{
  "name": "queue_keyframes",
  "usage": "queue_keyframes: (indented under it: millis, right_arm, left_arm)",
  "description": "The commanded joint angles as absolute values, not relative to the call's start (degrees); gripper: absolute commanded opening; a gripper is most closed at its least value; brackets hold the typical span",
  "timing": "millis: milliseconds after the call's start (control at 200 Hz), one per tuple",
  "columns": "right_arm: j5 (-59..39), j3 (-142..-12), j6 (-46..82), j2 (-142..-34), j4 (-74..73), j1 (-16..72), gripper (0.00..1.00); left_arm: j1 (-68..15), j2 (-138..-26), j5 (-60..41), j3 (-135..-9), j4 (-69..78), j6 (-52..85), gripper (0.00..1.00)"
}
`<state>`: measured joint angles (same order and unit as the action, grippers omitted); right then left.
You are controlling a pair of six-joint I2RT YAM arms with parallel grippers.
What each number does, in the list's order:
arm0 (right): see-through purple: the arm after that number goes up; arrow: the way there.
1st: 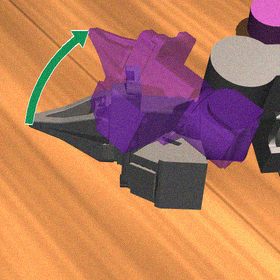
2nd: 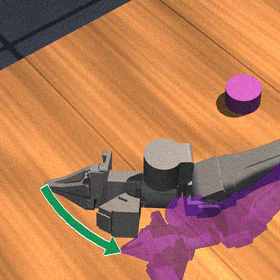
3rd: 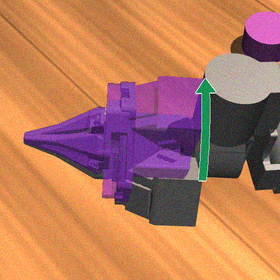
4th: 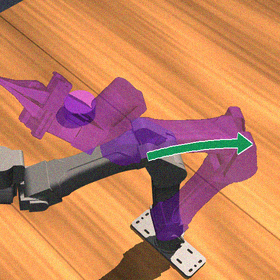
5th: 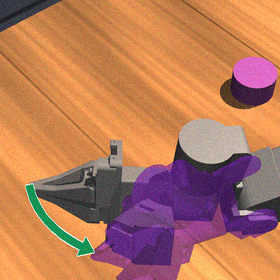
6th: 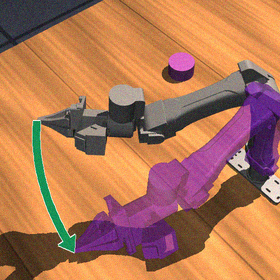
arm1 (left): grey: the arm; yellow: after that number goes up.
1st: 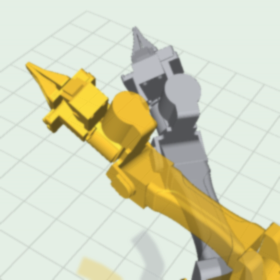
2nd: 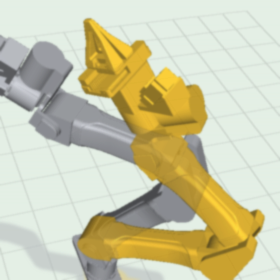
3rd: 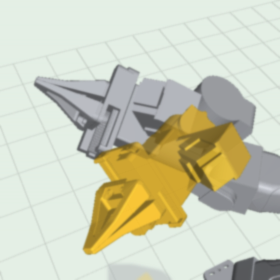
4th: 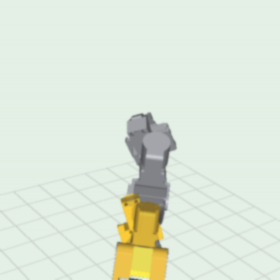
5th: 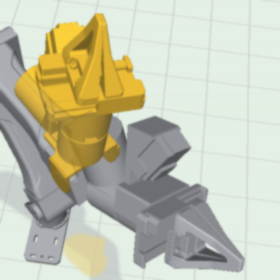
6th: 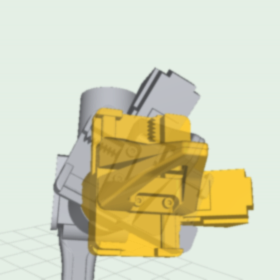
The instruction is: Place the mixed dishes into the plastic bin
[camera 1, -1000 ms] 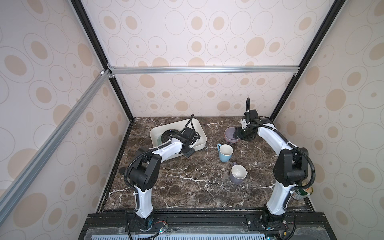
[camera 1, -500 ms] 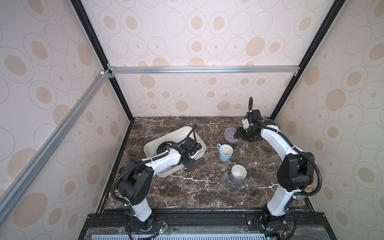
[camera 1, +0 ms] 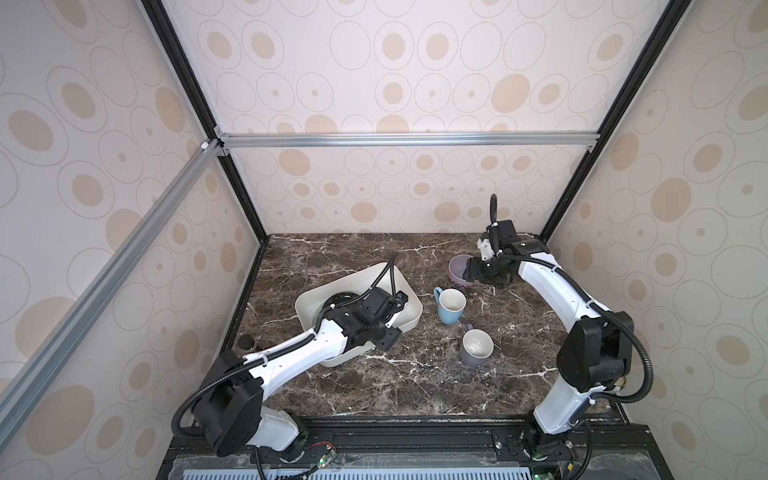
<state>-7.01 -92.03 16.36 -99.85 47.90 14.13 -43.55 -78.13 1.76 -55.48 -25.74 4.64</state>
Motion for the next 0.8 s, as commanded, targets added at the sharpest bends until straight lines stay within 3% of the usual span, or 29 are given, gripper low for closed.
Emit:
queue_keyframes:
  millis: [0,105,275,445,795]
  right_arm:
    - [-4.72,-97.44,14.03,-102.35,51.15,18.0,0.63]
    - [-3.43,-102.91,12.98,-106.41,53.05,21.73,0.6]
    - [-1.92,-113.95,11.27,-116.35,57.69,28.18,0.54]
    - [-1.09,-124.29,10.6,-125.28,61.6,31.55,0.51]
    - [-0.45,-140.08,10.28,-138.4,66.84,32.51,0.43]
  left_arm:
    - [-43.27,-71.66,8.54,-54.83,-23.71,13.53,0.68]
    - [-41.77,-64.98,12.93,-52.84,-23.89,22.15,0.75]
    - [-31.28,-56.14,14.93,-48.81,-28.98,37.15,0.75]
    - [-23.94,-52.14,11.58,-44.76,-29.75,41.2,0.83]
    - [-14.4,-51.82,3.74,-38.44,-24.69,42.28,0.86]
